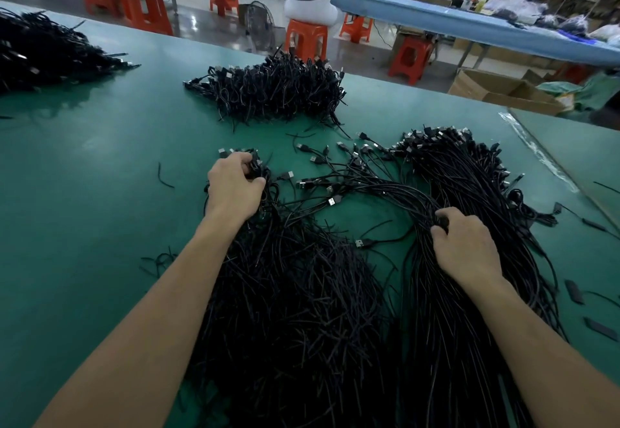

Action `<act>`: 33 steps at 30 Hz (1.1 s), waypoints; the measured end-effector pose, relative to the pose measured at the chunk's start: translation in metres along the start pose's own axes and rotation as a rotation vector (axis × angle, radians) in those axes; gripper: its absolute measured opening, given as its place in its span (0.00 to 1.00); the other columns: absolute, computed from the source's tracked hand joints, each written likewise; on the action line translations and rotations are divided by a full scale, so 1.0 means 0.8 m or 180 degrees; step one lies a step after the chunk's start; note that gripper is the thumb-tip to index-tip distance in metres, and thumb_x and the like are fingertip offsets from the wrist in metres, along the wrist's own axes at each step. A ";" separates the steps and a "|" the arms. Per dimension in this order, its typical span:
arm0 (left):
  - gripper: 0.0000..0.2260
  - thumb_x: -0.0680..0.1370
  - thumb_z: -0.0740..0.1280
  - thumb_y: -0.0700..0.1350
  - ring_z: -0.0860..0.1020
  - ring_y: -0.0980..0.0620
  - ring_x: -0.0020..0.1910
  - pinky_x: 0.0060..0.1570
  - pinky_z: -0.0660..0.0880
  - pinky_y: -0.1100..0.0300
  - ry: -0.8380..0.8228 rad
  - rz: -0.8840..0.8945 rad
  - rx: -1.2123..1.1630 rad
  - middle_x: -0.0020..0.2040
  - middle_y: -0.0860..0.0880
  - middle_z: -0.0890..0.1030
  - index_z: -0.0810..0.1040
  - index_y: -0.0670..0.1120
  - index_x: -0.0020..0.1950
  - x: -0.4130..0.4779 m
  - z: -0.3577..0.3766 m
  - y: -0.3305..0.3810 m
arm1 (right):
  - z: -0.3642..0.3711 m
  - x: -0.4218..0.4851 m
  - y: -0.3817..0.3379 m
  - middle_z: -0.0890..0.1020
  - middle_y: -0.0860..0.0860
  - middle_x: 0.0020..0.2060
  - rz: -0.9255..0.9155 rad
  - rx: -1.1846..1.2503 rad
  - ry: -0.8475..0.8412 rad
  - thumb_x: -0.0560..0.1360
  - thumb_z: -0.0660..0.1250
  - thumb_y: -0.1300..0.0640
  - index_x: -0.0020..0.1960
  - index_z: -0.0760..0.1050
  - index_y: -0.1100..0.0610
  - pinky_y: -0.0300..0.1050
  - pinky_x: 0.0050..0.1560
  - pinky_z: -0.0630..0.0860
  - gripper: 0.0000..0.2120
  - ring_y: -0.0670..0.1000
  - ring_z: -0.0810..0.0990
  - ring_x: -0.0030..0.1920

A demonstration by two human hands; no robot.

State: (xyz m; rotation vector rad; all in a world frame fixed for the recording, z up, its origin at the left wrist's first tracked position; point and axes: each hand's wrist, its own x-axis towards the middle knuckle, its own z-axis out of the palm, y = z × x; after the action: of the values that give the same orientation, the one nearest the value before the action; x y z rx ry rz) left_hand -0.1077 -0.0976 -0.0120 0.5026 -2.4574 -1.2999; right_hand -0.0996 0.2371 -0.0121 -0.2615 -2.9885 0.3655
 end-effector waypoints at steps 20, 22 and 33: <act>0.09 0.81 0.63 0.35 0.77 0.49 0.53 0.55 0.75 0.53 -0.1545 0.1709 -0.0705 0.52 0.47 0.81 0.82 0.44 0.51 -0.080 0.065 0.058 | -0.060 -0.091 -0.133 0.72 0.40 0.27 -0.1702 0.2459 -0.0720 0.81 0.62 0.58 0.43 0.75 0.51 0.37 0.29 0.64 0.09 0.41 0.67 0.27; 0.12 0.83 0.61 0.37 0.79 0.42 0.45 0.47 0.77 0.45 -0.1214 0.1164 -0.1120 0.46 0.45 0.82 0.81 0.46 0.44 -0.077 0.068 0.055 | -0.077 -0.094 -0.132 0.71 0.41 0.27 -0.1849 0.2781 -0.0605 0.81 0.63 0.57 0.43 0.75 0.53 0.34 0.28 0.63 0.08 0.41 0.65 0.27; 0.16 0.71 0.77 0.51 0.65 0.62 0.25 0.28 0.68 0.72 -0.0899 0.0916 -0.1241 0.25 0.58 0.70 0.72 0.47 0.35 -0.044 -0.017 0.043 | -0.065 -0.062 -0.094 0.78 0.44 0.32 -0.1248 0.1262 -0.0676 0.83 0.61 0.52 0.49 0.78 0.49 0.38 0.29 0.70 0.08 0.42 0.69 0.26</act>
State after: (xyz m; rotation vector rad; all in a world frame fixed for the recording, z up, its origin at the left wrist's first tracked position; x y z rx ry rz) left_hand -0.0756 -0.0737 0.0207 -0.1358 -2.2804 -1.7550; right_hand -0.0555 0.1677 0.0516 0.4175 -2.9734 0.9640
